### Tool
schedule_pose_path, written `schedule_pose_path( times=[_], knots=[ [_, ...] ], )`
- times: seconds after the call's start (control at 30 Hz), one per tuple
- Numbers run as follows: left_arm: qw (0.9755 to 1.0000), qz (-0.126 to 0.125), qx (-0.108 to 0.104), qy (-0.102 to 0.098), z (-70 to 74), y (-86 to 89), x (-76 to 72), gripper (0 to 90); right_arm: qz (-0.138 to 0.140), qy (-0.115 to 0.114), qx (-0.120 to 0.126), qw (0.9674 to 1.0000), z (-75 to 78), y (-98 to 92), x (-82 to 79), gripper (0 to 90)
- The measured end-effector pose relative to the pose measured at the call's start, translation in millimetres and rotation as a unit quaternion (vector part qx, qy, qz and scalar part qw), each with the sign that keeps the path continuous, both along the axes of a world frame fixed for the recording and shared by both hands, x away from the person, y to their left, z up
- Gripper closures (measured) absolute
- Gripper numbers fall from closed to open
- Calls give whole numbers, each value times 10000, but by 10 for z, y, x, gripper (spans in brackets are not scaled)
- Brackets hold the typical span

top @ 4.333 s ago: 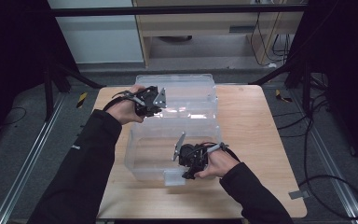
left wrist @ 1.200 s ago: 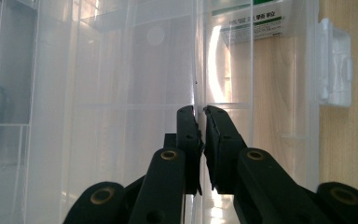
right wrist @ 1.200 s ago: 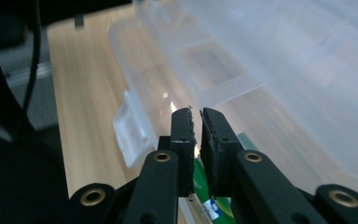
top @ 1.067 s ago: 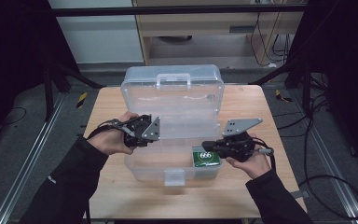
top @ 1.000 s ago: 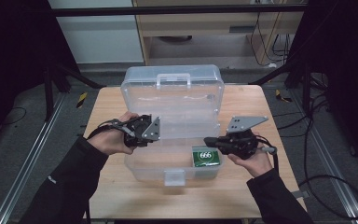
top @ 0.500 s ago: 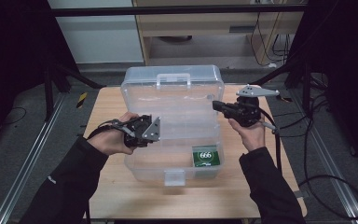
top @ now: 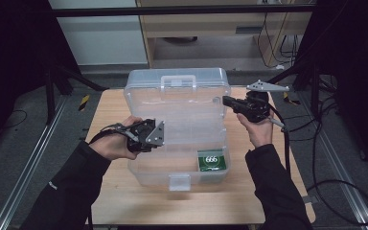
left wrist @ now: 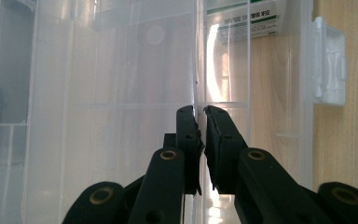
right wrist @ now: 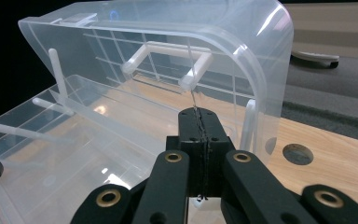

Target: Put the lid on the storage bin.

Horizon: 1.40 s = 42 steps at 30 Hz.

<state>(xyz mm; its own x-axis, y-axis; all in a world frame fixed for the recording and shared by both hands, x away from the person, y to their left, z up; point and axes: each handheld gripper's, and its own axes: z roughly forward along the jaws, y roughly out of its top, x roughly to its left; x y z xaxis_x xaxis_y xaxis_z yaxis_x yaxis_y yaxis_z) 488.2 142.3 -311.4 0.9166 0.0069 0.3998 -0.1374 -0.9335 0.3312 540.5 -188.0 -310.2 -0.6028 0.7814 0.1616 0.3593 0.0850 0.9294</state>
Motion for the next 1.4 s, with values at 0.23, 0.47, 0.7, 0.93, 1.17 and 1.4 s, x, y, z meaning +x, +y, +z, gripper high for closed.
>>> schedule_pose_path(
  times=[0.23, 0.47, 0.7, 0.93, 1.17, 1.4],
  knots=[
    [10000, -14, -8, 24, -10, 4, -10, 829, -17, 14, -14, 10000, -2, -5, 3, 900],
    [10000, -55, 5, 77, -21, 5, -18, 829, -23, 70, -7, 10000, -10, -23, 16, 900],
    [9999, -80, -35, 117, -36, 15, -26, 824, -19, 78, 19, 10000, -15, -38, 17, 900],
    [9999, -86, -46, 129, -36, 11, -25, 790, 14, 98, 33, 9999, -13, -59, 16, 900],
    [9997, -89, -135, 174, -39, 26, -14, 763, 95, 148, 38, 9998, -33, -35, 25, 900],
    [9995, -66, -176, 244, -46, 37, -24, 757, 100, 164, 103, 9998, -25, -49, 24, 900]
  ],
)
